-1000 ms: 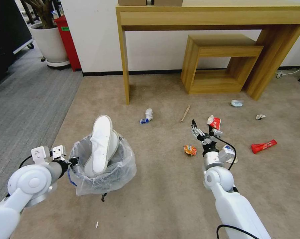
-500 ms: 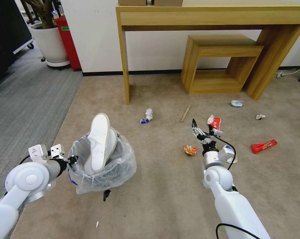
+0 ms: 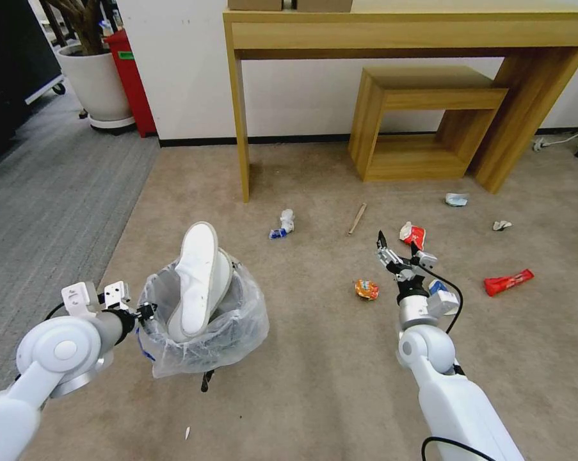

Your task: Pick up the trash bin and place the garbage on the floor into it.

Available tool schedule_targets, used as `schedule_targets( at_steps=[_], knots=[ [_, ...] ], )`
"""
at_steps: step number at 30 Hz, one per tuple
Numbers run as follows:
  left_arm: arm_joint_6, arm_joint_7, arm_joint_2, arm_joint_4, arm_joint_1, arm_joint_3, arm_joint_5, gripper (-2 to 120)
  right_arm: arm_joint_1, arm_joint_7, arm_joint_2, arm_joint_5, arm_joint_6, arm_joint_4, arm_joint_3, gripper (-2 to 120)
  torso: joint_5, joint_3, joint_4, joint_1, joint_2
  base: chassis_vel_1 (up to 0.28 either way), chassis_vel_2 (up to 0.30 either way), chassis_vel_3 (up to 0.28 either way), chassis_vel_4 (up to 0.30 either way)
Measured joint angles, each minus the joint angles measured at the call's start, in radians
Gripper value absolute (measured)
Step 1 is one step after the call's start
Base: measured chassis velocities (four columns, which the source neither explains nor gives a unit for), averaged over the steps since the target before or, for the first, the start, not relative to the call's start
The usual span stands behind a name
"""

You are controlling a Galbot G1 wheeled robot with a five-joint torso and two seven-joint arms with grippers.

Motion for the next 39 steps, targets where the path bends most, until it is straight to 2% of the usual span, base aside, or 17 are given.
schedule_targets(
  at_steps=[7, 15, 22, 39],
  knots=[
    [0.001, -0.008, -0.015, -0.034, 0.026, -0.003, 0.01, 0, -0.135, 0.03, -0.023, 0.002, -0.029, 0.172, 0.063, 100, -0.0002, 0.0, 0.0, 0.0, 0.0, 0.0, 0.0, 0.0, 0.0],
    [0.001, -0.016, -0.02, -0.058, 0.033, -0.004, 0.009, 0, -0.253, 0.027, -0.012, -0.012, -0.032, 0.261, 0.102, 100, -0.0003, 0.0, 0.0, 0.0, 0.0, 0.0, 0.0, 0.0, 0.0],
    [0.002, -0.016, -0.022, -0.066, 0.037, -0.005, 0.01, 0, -0.301, -0.023, 0.017, -0.058, -0.001, 0.266, 0.098, 100, -0.0002, 0.0, 0.0001, 0.0, 0.0, 0.0, 0.0, 0.0, 0.0],
    [0.003, -0.018, -0.015, -0.077, 0.049, -0.012, 0.009, 0, -0.293, -0.034, 0.037, -0.06, 0.008, 0.255, 0.07, 100, -0.0003, 0.0, 0.0002, 0.0, 0.0, -0.004, 0.007, 0.006, -0.004]
  ],
)
